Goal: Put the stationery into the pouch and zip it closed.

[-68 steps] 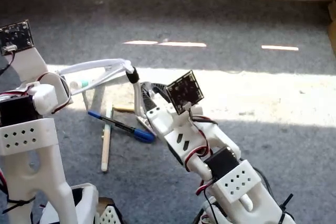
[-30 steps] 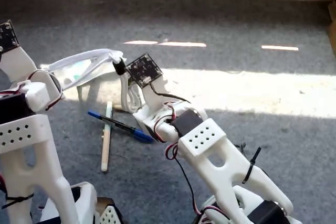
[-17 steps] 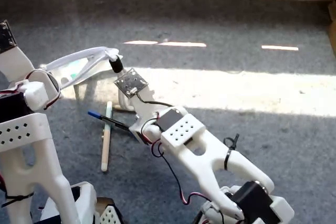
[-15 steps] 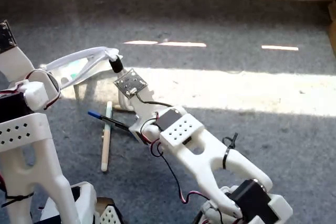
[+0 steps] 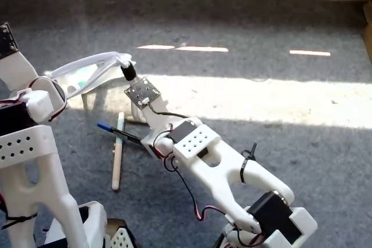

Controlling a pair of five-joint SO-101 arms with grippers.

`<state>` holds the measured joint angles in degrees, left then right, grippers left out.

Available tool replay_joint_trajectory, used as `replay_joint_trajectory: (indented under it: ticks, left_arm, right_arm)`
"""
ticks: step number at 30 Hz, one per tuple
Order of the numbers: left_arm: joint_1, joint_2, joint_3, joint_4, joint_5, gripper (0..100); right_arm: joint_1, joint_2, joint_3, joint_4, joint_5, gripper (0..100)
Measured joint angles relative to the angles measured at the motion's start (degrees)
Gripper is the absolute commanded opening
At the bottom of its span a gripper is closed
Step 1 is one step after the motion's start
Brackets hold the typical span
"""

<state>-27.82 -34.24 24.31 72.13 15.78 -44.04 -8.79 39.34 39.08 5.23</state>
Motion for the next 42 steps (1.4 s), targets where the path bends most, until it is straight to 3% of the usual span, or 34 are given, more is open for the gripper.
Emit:
replay_joint_trajectory:
  ticks: [4,28,35,42]
  left_arm:
    - [0.0,0.0,0.0,0.0,0.0,1]
    - [0.0,0.0,0.0,0.0,0.0,1]
    - [0.0,0.0,0.1,0.0,0.0,1]
    - [0.0,-0.4,0.4,0.0,0.0,1]
  right_arm:
    - [0.0,0.0,0.0,0.0,3.2,23.6]
    - [-0.1,8.8,-5.1,-4.2,3.9,23.4]
    - [-0.1,8.8,-5.1,-4.2,3.9,7.5]
    - [0.0,8.8,-5.1,-4.2,3.9,1.5]
